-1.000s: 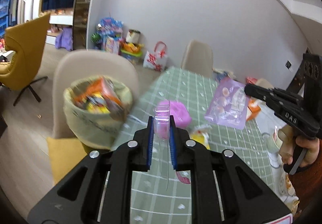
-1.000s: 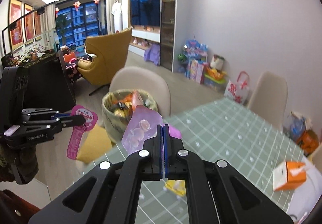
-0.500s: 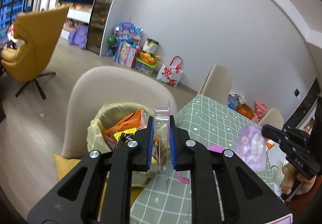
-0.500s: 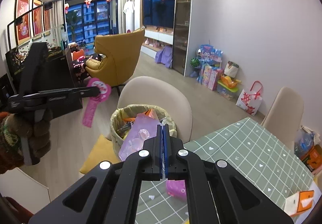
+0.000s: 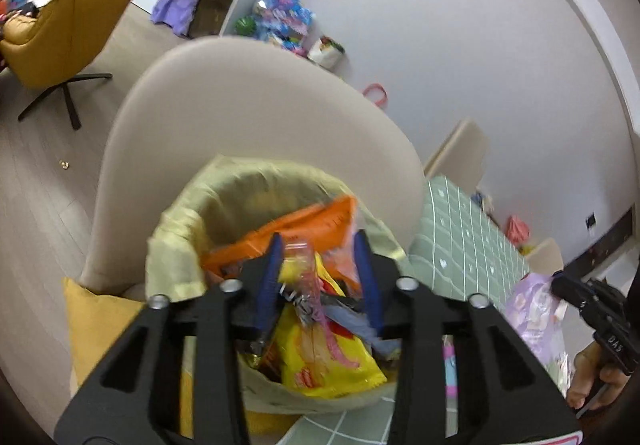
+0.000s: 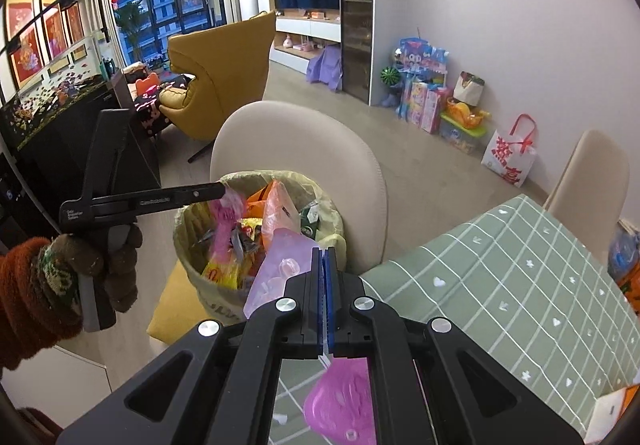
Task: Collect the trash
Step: 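Release the pink stick and clear wrapper into the trash bag with both grippers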
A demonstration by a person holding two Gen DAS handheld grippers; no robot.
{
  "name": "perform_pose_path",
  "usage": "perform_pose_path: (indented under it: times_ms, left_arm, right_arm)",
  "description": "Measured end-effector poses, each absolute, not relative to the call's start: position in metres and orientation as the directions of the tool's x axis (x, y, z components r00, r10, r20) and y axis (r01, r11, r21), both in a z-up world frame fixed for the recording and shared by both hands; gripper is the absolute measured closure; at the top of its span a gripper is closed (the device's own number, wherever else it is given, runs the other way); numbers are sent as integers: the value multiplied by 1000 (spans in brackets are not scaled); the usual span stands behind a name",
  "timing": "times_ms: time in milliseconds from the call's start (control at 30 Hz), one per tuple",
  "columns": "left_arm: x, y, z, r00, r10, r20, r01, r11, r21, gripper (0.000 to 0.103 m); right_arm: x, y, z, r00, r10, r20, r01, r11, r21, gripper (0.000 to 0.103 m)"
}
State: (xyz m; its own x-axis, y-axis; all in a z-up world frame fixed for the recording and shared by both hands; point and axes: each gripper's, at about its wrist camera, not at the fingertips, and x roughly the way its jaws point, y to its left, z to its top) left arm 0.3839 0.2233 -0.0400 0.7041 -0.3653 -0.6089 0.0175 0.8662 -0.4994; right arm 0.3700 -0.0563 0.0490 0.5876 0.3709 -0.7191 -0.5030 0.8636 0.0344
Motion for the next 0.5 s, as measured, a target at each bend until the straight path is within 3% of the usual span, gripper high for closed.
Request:
perform_pose_path:
  times_ms: [267, 500]
  left_arm:
    - [350, 267, -33, 747, -212, -630, -123, 887, -445, 62]
    - [298, 282, -42, 744, -113, -659, -209, 897, -390, 58]
  right_arm:
    - [413, 1, 38, 584, 418, -696, -538, 841, 54, 100]
    - [441, 46, -6, 533, 448, -718, -528, 839, 132, 99]
